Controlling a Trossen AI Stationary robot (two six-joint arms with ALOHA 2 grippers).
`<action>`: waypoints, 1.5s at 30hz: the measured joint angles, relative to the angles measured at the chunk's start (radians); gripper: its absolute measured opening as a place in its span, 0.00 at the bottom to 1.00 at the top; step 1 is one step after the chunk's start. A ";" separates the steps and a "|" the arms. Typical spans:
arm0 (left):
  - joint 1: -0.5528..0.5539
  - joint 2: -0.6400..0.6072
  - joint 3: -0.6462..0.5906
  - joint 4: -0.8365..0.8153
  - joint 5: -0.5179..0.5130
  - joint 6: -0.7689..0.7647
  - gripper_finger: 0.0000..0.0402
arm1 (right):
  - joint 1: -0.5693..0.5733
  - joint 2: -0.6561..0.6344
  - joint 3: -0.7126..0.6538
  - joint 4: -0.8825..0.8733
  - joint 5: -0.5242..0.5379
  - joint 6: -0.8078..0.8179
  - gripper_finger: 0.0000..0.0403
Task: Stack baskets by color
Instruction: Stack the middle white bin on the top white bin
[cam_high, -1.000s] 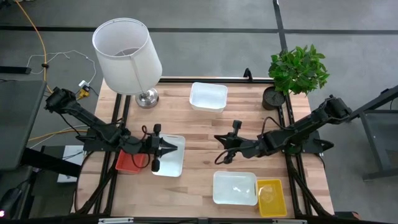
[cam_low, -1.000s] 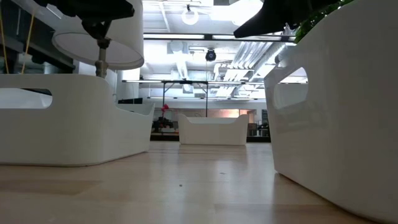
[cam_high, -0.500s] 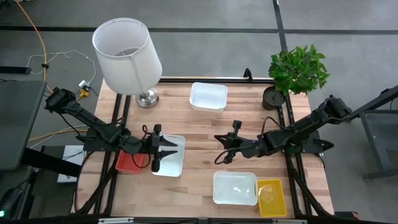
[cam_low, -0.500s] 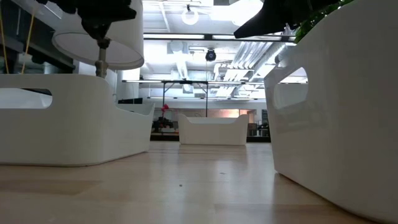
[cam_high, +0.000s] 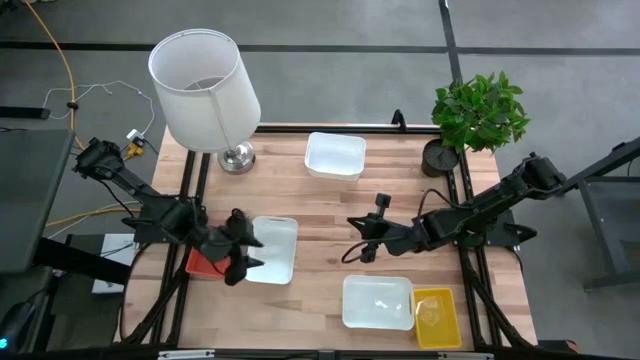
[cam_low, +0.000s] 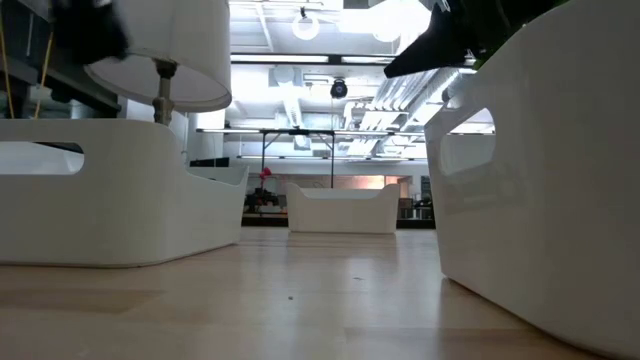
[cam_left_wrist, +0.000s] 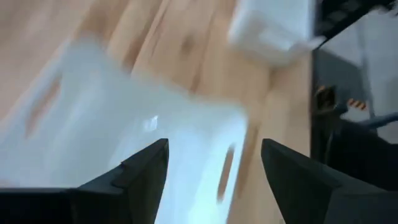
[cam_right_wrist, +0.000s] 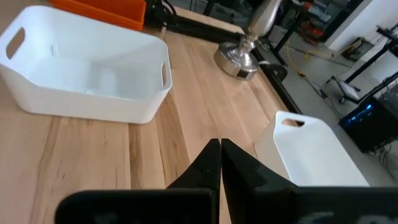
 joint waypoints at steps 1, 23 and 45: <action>-0.014 0.000 0.000 -0.047 0.008 -0.068 0.61 | 0.000 0.000 0.000 -0.007 0.000 0.009 0.00; -0.086 0.131 -0.121 -0.167 -0.192 -0.617 0.61 | -0.002 0.000 0.000 -0.018 -0.026 0.021 0.00; 0.167 0.206 -0.120 -0.066 0.130 -0.317 0.03 | -0.002 0.000 0.000 -0.010 -0.026 0.020 0.00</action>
